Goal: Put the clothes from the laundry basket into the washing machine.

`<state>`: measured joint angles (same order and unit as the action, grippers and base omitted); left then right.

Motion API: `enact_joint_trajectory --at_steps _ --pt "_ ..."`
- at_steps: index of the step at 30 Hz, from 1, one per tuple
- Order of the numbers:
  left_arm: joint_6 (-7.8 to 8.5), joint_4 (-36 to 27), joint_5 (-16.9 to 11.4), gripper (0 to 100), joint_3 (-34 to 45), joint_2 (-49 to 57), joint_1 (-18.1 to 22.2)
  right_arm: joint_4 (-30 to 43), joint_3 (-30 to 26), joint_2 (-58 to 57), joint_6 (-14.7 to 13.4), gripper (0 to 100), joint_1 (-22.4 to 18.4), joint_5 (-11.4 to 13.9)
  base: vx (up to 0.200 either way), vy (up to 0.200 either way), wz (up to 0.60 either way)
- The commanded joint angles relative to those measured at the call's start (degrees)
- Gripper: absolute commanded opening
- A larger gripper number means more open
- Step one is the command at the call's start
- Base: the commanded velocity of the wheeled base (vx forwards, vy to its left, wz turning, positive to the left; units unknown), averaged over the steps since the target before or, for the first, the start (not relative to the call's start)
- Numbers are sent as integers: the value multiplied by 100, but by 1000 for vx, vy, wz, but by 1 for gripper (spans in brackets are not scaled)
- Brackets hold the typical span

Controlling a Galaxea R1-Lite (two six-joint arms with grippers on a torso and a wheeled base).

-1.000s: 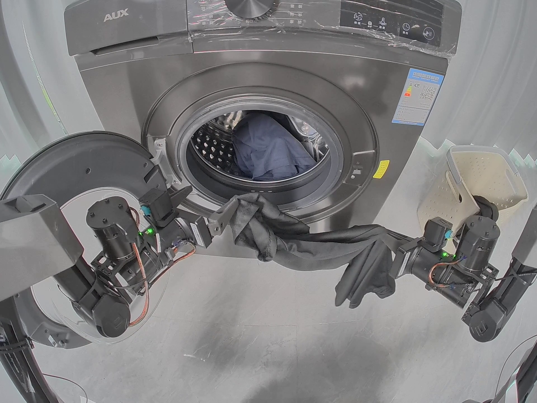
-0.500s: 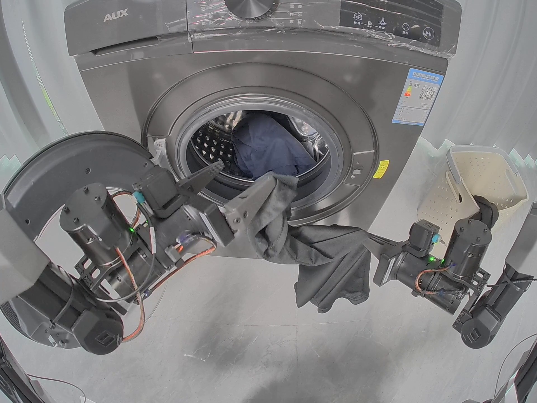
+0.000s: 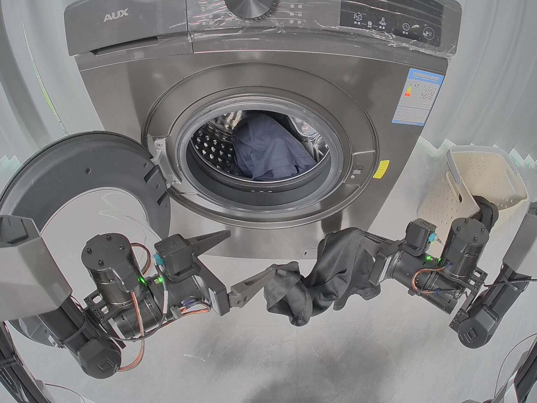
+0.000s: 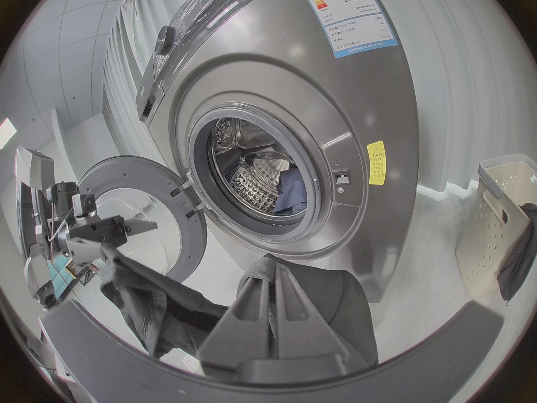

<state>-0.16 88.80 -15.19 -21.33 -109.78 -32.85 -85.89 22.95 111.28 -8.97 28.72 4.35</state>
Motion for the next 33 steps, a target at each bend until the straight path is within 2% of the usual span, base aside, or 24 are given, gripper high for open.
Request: enact_joint_trajectory --at_steps 1,2,3,4,5,7,8,12,14,19,22,26,33 --pt "7 6 -362 100 376 0 33 -6 95 17 -8 0 2 -5 0 0 0" --pt "16 6 -494 100 516 35 33 -6 130 8 -17 0 2 -5 0 0 0" --pt "16 6 -494 100 516 35 33 -6 130 8 -17 0 2 -5 0 0 0" --pt "51 -3 -713 100 789 70 33 -6 227 8 -43 0 2 -22 0 0 0" --pt "104 -3 -784 100 982 18 33 -6 359 8 -96 0 -16 -101 0 0 0" --pt "218 -11 -793 100 1096 -44 42 -6 543 8 -157 0 -42 -259 0 0 0" --pt "341 -3 -784 100 1087 -158 51 -6 684 8 -201 0 -60 -347 0 0 0" --pt "526 -11 -775 100 1070 -351 192 -6 1027 -36 -289 0 -130 -426 0 0 0" --pt "534 -11 -775 100 1070 -387 227 -6 1071 -53 -289 0 -165 -426 0 0 0" --pt "543 -11 -740 100 841 -791 657 -6 1554 -89 -377 0 -455 -462 0 0 0" --pt "526 -11 -511 100 569 -1072 912 -6 1642 -168 -377 0 -517 -585 0 0 0" --pt "534 -11 -283 100 428 -1353 1097 11 1774 -264 -377 0 -552 -602 0 0 0" --pt "526 -11 -248 100 279 -1626 1097 11 1730 -299 -377 0 -481 -602 0 0 0"
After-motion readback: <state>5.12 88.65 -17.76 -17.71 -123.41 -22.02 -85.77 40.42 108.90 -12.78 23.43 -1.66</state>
